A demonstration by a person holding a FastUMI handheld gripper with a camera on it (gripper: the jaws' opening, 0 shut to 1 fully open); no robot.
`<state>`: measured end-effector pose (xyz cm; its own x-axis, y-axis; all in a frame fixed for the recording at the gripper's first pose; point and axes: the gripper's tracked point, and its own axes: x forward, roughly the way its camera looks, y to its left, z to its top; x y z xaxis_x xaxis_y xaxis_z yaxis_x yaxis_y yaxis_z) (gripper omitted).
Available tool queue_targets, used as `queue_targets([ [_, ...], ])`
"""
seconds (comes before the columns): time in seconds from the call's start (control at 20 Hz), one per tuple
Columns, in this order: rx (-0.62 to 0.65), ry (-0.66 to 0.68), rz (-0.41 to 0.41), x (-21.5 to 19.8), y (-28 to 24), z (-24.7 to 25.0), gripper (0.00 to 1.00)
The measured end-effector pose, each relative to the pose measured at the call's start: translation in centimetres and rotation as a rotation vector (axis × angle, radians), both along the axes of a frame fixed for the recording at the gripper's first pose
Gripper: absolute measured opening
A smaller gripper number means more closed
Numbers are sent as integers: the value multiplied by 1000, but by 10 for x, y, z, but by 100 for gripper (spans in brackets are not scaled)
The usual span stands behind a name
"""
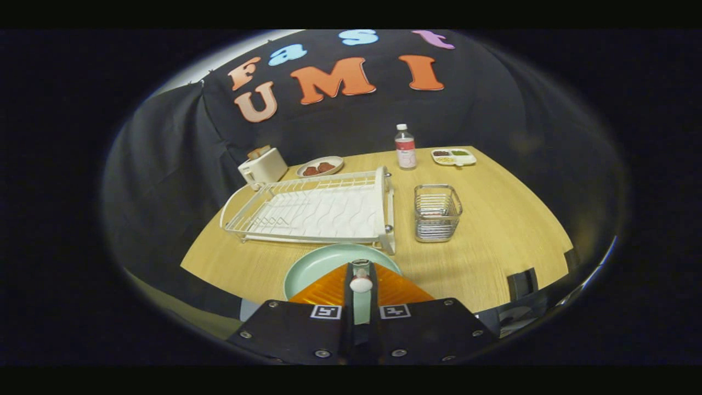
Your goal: Take the plate from the dish rack, then take the spoon from the basket and place it into the plate.
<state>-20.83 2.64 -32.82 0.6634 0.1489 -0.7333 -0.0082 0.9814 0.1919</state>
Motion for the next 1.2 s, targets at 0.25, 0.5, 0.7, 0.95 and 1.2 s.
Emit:
queue_targets([
  [0.25, 39, 19, 84, 11, 30, -18, 11],
  [0.5, 83, 12, 107, 23, 38, -25, 11],
  [0.7, 108, 86, 78, 9, 31, -42, 14],
  [0.95, 97, 139, 42, -6, 23, -56, 20],
  [1.2, 91, 140, -36, 1, 4, -55, 40],
])
